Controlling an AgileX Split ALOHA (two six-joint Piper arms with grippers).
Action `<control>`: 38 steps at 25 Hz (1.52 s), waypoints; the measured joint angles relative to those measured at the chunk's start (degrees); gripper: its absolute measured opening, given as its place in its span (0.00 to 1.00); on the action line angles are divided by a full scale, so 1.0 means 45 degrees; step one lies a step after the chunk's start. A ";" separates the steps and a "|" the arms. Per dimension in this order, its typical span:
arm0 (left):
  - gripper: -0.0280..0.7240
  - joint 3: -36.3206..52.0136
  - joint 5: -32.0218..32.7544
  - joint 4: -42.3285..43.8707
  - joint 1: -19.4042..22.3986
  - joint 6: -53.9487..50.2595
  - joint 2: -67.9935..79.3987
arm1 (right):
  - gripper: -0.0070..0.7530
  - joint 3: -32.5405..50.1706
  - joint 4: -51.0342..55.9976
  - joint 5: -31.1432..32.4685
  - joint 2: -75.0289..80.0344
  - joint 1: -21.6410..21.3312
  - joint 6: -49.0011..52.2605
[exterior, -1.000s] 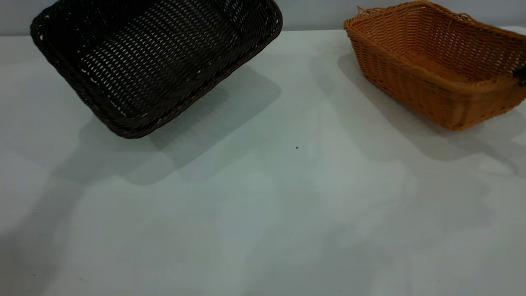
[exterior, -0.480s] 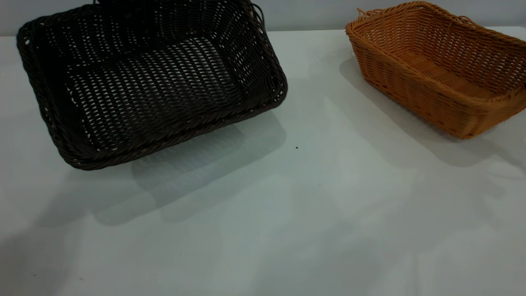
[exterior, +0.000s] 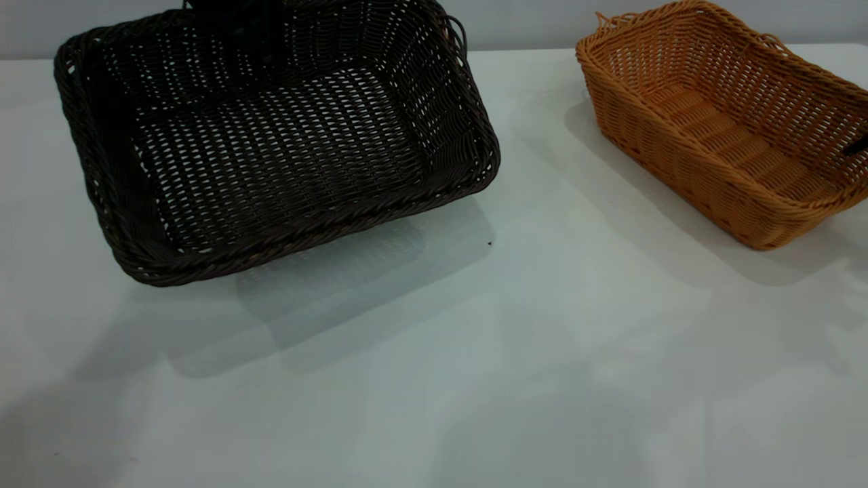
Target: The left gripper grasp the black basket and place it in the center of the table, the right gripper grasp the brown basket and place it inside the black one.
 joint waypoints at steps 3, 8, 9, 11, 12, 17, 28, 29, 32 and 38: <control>0.15 0.0000 0.0019 -0.0010 -0.0091 0.0000 0.0000 | 0.63 -0.0463 0.0148 -0.0031 0.0422 0.0000 -0.0052; 0.15 0.0000 0.0035 -0.0014 -0.0245 0.0004 0.0000 | 0.28 -0.0777 0.0356 -0.0075 0.1268 0.0000 -0.0213; 0.15 0.0000 0.0063 -0.0033 -0.0299 0.0047 0.0000 | 0.17 -0.0862 0.0420 -0.0010 0.1375 0.0000 -0.0375; 0.15 0.0000 0.0127 -0.0258 -0.0404 0.0484 0.0000 | 0.10 -0.1108 0.0300 0.0084 0.1377 0.0000 -0.0686; 0.15 0.0000 0.0154 -0.0553 -0.0481 0.0992 0.0000 | 0.09 -0.1286 0.0211 0.0217 0.1377 0.0000 -0.0826; 0.15 0.0000 0.0854 -0.3960 -0.1146 0.5780 0.0298 | 0.09 -0.3185 -0.1052 0.2521 0.0447 -0.0017 -0.0770; 0.15 0.0000 0.1812 -0.7836 -0.2331 1.1354 0.1577 | 0.09 -0.4606 -0.2873 0.5620 -0.0354 -0.0006 0.0336; 0.15 0.0000 0.1813 -0.7635 -0.2439 1.1254 0.1617 | 0.09 -0.4606 -0.2871 0.5690 -0.0354 -0.0006 0.0341; 0.18 0.0000 0.1813 -0.6941 -0.2571 1.0654 0.1734 | 0.09 -0.4621 -0.2871 0.5897 -0.0354 -0.0006 0.0377; 0.50 -0.0040 0.0993 -0.6701 -0.2572 0.9139 0.1795 | 0.09 -0.4621 -0.2895 0.6284 -0.0354 -0.0006 0.0417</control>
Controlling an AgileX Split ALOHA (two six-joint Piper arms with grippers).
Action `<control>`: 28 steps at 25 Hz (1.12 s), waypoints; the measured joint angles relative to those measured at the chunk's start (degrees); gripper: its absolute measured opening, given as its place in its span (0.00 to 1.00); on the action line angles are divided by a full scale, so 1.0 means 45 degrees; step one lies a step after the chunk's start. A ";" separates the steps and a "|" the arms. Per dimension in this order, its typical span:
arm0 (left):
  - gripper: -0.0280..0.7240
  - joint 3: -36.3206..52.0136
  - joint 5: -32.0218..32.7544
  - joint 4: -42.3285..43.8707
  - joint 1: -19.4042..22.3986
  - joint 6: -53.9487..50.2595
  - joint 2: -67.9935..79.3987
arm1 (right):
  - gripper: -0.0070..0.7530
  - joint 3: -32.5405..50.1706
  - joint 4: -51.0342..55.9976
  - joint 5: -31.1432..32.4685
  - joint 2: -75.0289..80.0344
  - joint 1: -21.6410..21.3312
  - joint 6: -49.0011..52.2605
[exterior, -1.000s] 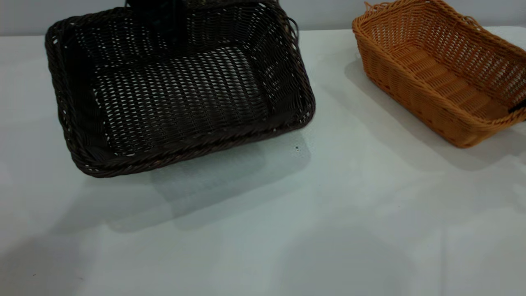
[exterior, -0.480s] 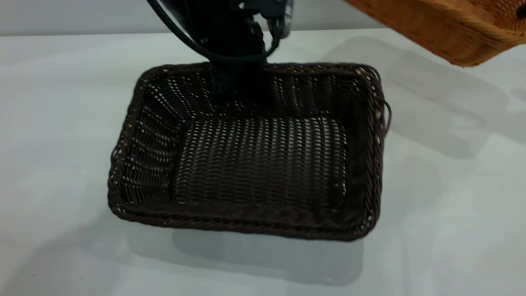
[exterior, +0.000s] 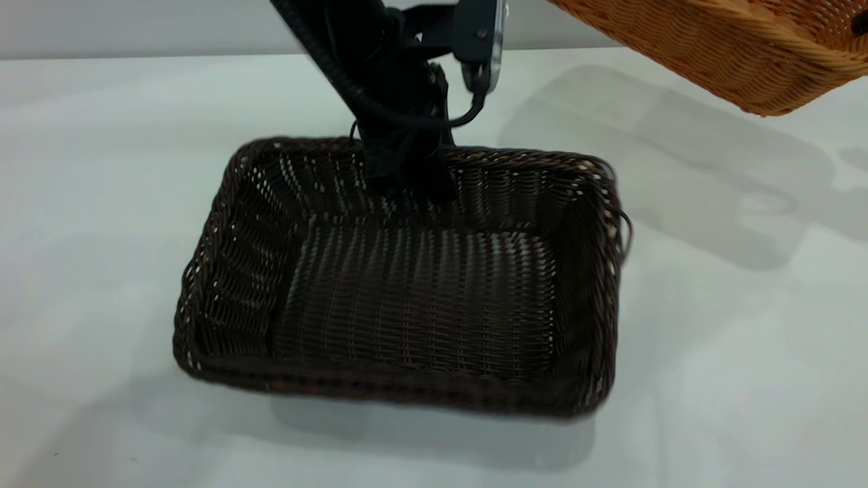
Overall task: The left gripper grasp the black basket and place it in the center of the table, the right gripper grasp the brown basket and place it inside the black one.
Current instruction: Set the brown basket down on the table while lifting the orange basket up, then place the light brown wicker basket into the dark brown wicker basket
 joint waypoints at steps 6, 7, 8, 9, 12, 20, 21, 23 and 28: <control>0.76 0.0000 -0.1382 -0.0032 0.0083 -0.2235 -0.0229 | 0.09 0.0000 0.0000 0.0327 0.0000 0.0027 0.0076; 0.77 0.0000 -0.1382 -0.0032 0.0179 -0.2689 -0.0421 | 0.09 0.0000 -0.0029 0.0399 -0.0027 0.0042 0.0157; 0.78 0.0000 -0.1347 -0.0032 0.0314 -0.3080 -0.0765 | 0.09 0.0000 -0.0071 0.0465 -0.0070 0.0110 0.0209; 0.78 0.0000 -0.1192 -0.0042 0.0557 -0.3550 -0.1186 | 0.09 0.0000 -0.0110 0.0541 -0.0127 0.0227 0.0290; 0.79 0.0000 -0.0082 -0.0047 0.1714 -0.4780 -0.2548 | 0.09 0.0000 -0.0478 0.0878 -0.0540 0.0860 0.0739; 0.79 0.0000 0.2795 -0.0222 0.5797 -0.6447 -0.4943 | 0.09 0.0014 -0.2777 0.1681 -0.1358 0.3857 0.2252; 0.79 0.0000 0.2822 -0.0427 0.6232 -0.6500 -0.5049 | 0.09 0.0106 -0.3014 0.1665 -0.1358 0.4222 0.2435; 0.79 0.0000 0.2822 -0.1046 0.6889 -0.6513 -0.5101 | 0.09 0.0445 -0.3147 0.1622 -0.1374 0.5127 0.2586; 0.79 0.0000 0.2824 -0.1748 0.7764 -0.6231 -0.5076 | 0.09 0.1408 -0.2803 0.0785 -0.1397 0.6910 0.2607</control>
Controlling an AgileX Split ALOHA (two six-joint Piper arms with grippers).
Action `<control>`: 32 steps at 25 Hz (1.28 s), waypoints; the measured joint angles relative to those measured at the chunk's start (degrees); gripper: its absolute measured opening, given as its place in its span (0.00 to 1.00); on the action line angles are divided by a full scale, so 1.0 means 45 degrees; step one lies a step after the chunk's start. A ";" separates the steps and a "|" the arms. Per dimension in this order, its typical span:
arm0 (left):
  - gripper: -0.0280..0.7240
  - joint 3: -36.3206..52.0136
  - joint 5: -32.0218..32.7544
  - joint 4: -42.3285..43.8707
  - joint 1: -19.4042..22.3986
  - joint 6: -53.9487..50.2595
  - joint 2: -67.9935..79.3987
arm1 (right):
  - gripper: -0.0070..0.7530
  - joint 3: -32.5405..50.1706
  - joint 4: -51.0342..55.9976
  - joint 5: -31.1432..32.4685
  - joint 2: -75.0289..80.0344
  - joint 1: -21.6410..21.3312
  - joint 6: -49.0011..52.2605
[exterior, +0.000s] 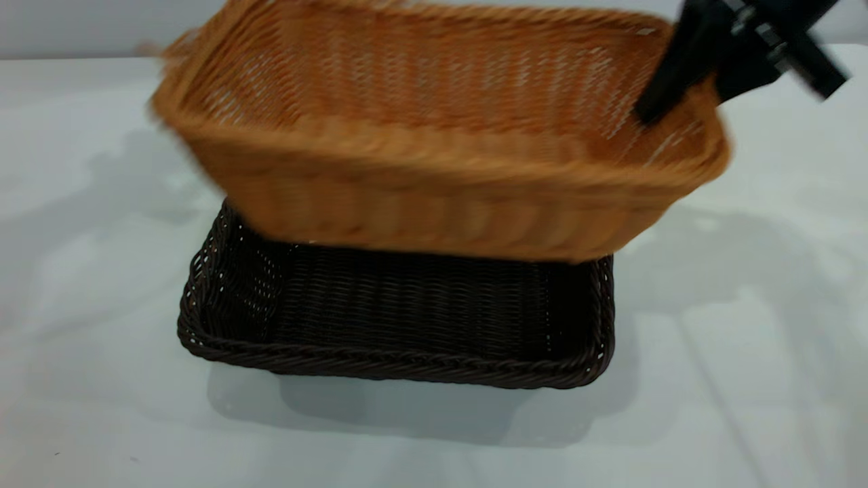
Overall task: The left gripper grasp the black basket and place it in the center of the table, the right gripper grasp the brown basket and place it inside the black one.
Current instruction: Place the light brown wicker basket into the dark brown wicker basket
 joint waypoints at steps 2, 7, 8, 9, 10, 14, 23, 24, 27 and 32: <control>0.79 0.0000 0.0000 -0.0106 0.0044 0.0204 0.0000 | 0.09 0.0494 0.0283 -0.0758 0.0000 0.0571 0.0075; 0.79 0.0000 0.0012 -0.0675 0.0044 0.0727 0.0000 | 0.09 0.1348 0.0819 -0.2392 0.0000 0.1508 0.0128; 0.79 0.0000 0.0012 -0.0848 0.0044 0.0868 0.0000 | 0.09 0.1390 0.0865 -0.2593 0.0000 0.1574 0.0128; 0.79 0.0000 0.0012 -0.0959 0.0044 0.0973 0.0000 | 0.09 0.1394 0.0880 -0.2812 0.0000 0.1658 0.0142; 0.79 0.0000 0.0012 -0.1032 0.0044 0.1105 0.0000 | 0.09 0.1394 0.0890 -0.3068 0.0000 0.1726 0.0175; 0.79 0.0000 0.0025 -0.1332 0.0044 0.1309 0.0000 | 0.09 0.1394 0.0763 -0.3575 0.0000 0.2109 0.0325; 0.79 0.0000 0.0112 -0.1370 0.0044 0.1362 0.0000 | 0.33 0.1394 -0.0014 -0.3689 0.0000 0.2297 0.1244; 0.79 0.0000 0.0144 -0.1370 0.0044 0.1362 0.0000 | 0.39 0.1394 -0.0060 -0.3651 0.0000 0.2297 0.1256; 0.79 0.0000 0.0212 -0.1370 0.0044 0.1362 0.0000 | 0.57 0.1394 -0.0174 -0.3627 0.0000 0.2297 0.1268; 0.79 0.0000 0.0238 -0.1370 0.0044 0.1362 0.0000 | 0.80 0.1394 -0.1399 -0.3600 -0.0042 0.2297 0.1444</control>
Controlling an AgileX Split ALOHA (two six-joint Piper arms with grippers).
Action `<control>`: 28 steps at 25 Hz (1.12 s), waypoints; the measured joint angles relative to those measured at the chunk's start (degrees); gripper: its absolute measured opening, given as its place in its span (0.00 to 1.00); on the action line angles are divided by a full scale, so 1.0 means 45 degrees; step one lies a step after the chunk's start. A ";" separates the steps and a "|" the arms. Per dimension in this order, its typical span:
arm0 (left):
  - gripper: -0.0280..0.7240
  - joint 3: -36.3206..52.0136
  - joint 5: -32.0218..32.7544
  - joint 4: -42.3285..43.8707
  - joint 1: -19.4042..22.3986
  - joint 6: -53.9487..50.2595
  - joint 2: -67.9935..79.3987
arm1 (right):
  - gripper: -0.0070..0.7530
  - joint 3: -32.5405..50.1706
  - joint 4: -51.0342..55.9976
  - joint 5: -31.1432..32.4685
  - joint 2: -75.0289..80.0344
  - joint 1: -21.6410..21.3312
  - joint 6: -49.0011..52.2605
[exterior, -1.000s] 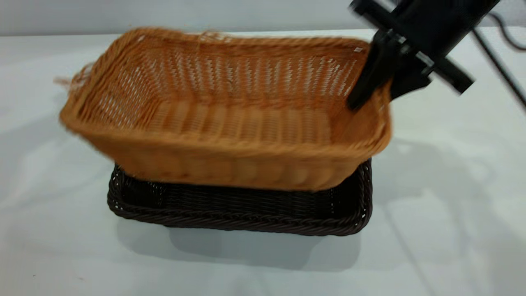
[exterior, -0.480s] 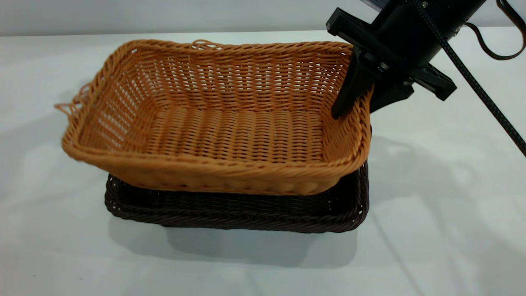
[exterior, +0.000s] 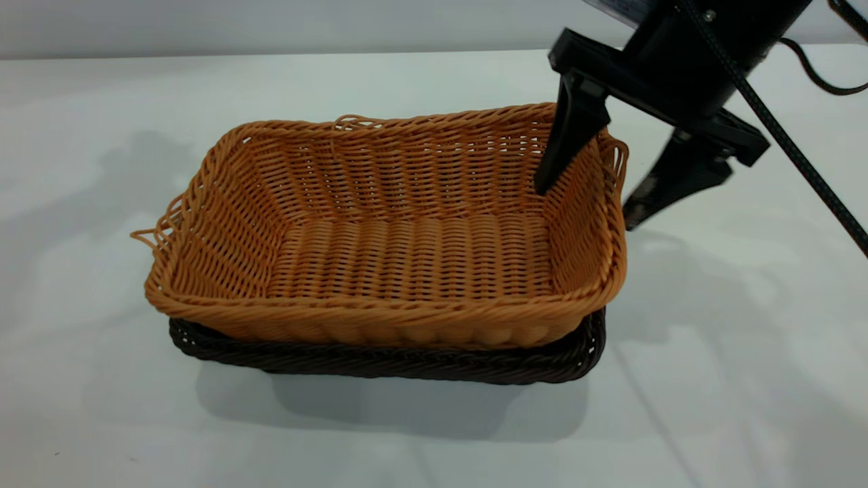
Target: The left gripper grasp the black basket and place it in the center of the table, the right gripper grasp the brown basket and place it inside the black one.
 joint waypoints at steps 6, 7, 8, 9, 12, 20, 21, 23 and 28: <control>0.79 0.0000 0.0000 0.0000 0.0000 0.0000 -0.0063 | 0.84 -0.0721 -0.3503 0.0182 -0.0825 -0.0392 0.1509; 0.79 0.0000 0.0000 0.0000 0.0000 0.0000 -0.0166 | 0.83 -0.0973 -0.4217 0.0370 -0.1118 -0.0480 0.1877; 0.79 0.0000 0.0000 0.0000 0.0000 0.0000 -0.0284 | 0.83 -0.1336 -0.4917 0.0605 -0.1446 -0.0556 0.2154; 0.79 0.0000 0.0000 0.0000 0.0000 0.0000 -0.0483 | 0.83 -0.1750 -0.5569 0.0832 -0.1835 -0.0615 0.2318; 0.79 0.0000 0.0025 0.0000 0.0000 -0.0173 -0.1369 | 0.82 -0.3098 -0.6721 0.1727 -0.3221 -0.0615 0.2554; 0.79 0.0000 0.0297 0.0081 0.0000 -0.2879 -0.5205 | 0.78 -0.4354 -0.5783 0.3004 -0.8278 -0.0498 0.1244; 0.79 0.0000 0.0400 0.0177 0.0000 -0.3434 -0.5728 | 0.78 -0.4325 -0.5548 0.3311 -0.8844 -0.0498 0.1039; 0.79 0.0000 0.0865 0.0638 0.0000 -0.4733 -0.6666 | 0.78 -0.4173 -0.5131 0.3824 -1.0217 -0.0498 0.0717; 0.79 0.0000 0.2921 0.3065 0.0000 -0.7727 -0.8989 | 0.78 -0.2976 -0.4325 0.4245 -1.3510 -0.0498 0.0167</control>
